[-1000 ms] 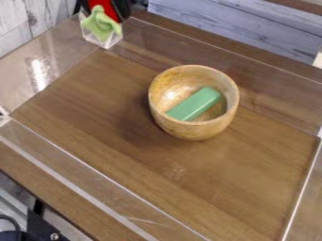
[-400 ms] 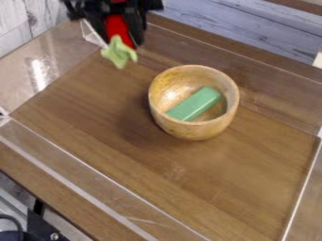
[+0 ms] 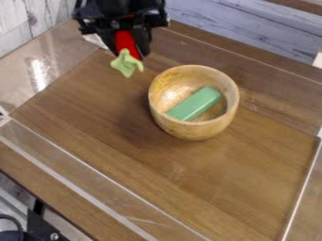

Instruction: Move the red object to the left side of the table

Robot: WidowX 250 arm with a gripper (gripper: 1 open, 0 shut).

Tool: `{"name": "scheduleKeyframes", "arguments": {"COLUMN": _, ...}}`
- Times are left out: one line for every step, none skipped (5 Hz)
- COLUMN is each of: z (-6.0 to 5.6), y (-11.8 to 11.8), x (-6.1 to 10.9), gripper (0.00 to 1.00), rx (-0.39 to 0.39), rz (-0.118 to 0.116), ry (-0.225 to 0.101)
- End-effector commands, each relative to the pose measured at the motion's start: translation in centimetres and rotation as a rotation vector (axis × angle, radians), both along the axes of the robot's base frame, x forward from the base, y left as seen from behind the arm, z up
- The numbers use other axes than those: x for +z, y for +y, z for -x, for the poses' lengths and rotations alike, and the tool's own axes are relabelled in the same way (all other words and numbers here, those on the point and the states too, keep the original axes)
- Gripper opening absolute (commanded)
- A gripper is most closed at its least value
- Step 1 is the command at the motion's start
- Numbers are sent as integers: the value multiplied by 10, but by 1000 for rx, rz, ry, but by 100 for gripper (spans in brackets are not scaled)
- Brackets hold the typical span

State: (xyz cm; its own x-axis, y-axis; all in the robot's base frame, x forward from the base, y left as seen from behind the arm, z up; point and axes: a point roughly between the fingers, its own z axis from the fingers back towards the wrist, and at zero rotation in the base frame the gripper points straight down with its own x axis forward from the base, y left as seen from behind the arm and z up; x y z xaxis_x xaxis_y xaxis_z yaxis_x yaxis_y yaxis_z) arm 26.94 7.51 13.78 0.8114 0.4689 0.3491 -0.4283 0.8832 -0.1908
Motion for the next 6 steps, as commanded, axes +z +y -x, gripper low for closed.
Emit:
{"name": "scheduleKeyframes", "arguments": {"z": -5, "y": 12, "x": 13, "gripper": 0, "rx": 17, "rz": -26, "ry": -48}}
{"name": "scheduleKeyframes", "arguments": {"z": -9, "y": 22, "x": 16, "gripper": 0, "rx": 29, "rz": -36, "ry": -62}}
{"name": "scheduleKeyframes", "arguments": {"z": -13, "y": 32, "x": 19, "gripper": 0, "rx": 35, "rz": -48, "ry": -78}}
{"name": "scheduleKeyframes", "arguments": {"z": -23, "y": 41, "x": 24, "gripper": 0, "rx": 4, "rz": -55, "ry": -91}}
{"name": "scheduleKeyframes", "arguments": {"z": -31, "y": 50, "x": 27, "gripper": 0, "rx": -13, "rz": -63, "ry": -102}}
{"name": "scheduleKeyframes", "arguments": {"z": -46, "y": 52, "x": 23, "gripper": 0, "rx": -57, "rz": -64, "ry": -111}}
